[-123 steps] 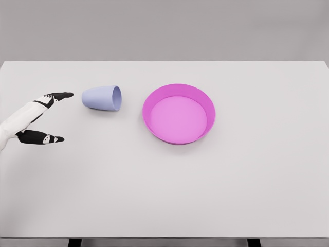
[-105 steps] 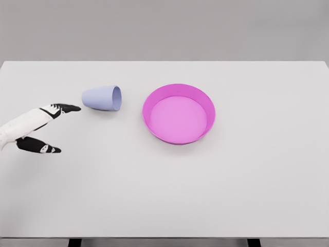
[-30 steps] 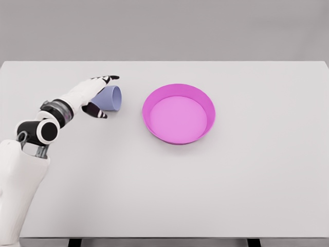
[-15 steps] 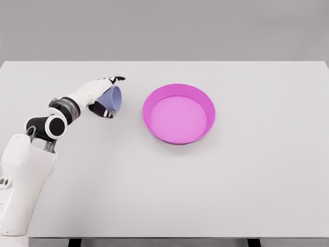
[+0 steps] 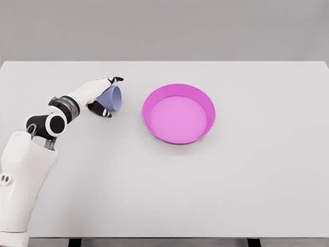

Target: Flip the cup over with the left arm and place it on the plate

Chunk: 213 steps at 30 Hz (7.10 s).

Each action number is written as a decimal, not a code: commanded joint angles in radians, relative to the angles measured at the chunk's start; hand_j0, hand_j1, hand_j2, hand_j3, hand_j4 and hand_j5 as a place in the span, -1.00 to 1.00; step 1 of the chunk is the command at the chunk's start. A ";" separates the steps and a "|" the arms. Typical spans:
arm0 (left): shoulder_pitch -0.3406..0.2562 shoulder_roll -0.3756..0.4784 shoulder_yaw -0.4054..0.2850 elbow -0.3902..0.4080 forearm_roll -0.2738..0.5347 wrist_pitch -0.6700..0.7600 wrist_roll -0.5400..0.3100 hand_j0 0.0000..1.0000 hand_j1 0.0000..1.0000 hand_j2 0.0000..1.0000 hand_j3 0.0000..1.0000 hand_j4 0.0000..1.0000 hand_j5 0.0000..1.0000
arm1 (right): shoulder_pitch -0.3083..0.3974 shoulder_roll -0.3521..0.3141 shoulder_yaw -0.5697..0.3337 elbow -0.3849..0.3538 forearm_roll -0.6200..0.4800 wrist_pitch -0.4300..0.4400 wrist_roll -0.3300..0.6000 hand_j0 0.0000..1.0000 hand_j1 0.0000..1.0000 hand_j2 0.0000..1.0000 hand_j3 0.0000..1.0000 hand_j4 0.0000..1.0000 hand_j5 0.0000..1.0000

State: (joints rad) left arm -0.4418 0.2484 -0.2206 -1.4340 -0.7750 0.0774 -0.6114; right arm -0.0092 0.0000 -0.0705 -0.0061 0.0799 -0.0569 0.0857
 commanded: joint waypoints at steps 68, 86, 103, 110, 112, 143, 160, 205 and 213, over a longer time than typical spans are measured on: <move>-0.031 0.058 0.052 -0.014 0.253 -0.123 0.000 0.53 0.53 0.53 0.53 0.53 0.53 | 0.000 0.000 0.000 0.000 0.000 -0.001 0.000 1.00 1.00 1.00 1.00 1.00 1.00; -0.026 0.045 0.098 -0.017 0.539 -0.338 0.000 0.53 0.53 0.53 0.53 0.53 0.53 | 0.000 0.000 0.000 0.000 0.000 0.000 0.000 1.00 1.00 1.00 1.00 1.00 1.00; -0.014 0.012 -0.029 -0.031 0.681 -0.467 0.000 0.53 0.53 0.53 0.53 0.53 0.53 | -0.002 0.000 0.000 0.000 0.000 -0.001 0.000 1.00 1.00 1.00 1.00 1.00 1.00; -0.014 0.009 -0.088 -0.046 0.781 -0.455 0.000 0.53 0.53 0.53 0.53 0.53 0.53 | 0.000 0.000 0.000 0.000 0.000 0.000 0.000 1.00 1.00 1.00 1.00 1.00 1.00; -0.012 0.008 -0.089 -0.039 0.789 -0.429 0.000 0.53 0.53 0.53 0.53 0.53 0.53 | 0.000 0.000 0.000 0.000 0.000 -0.001 0.000 1.00 1.00 1.00 1.00 1.00 1.00; -0.008 -0.115 -0.148 0.063 0.457 -0.427 0.000 0.48 0.48 0.48 0.48 0.48 0.48 | 0.000 0.000 0.000 0.000 0.000 0.000 0.000 1.00 1.00 1.00 1.00 1.00 1.00; -0.008 -0.133 -0.152 0.083 0.459 -0.433 0.000 0.96 0.96 0.96 0.96 0.96 0.96 | 0.000 0.000 0.000 0.000 0.000 0.000 0.000 1.00 1.00 1.00 1.00 1.00 1.00; -0.021 -0.061 -0.089 0.061 0.468 -0.444 0.000 1.00 1.00 1.00 1.00 1.00 1.00 | 0.000 0.000 0.000 0.000 0.000 0.000 0.000 1.00 1.00 1.00 1.00 1.00 1.00; -0.015 0.106 -0.017 0.053 0.583 -0.481 0.000 1.00 1.00 1.00 1.00 1.00 1.00 | 0.000 0.000 0.000 0.000 0.000 0.000 0.000 1.00 1.00 1.00 1.00 1.00 1.00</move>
State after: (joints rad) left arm -0.4525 0.3108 -0.2570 -1.3782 -0.2320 -0.3921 -0.6114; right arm -0.0092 0.0000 -0.0705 -0.0061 0.0799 -0.0571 0.0857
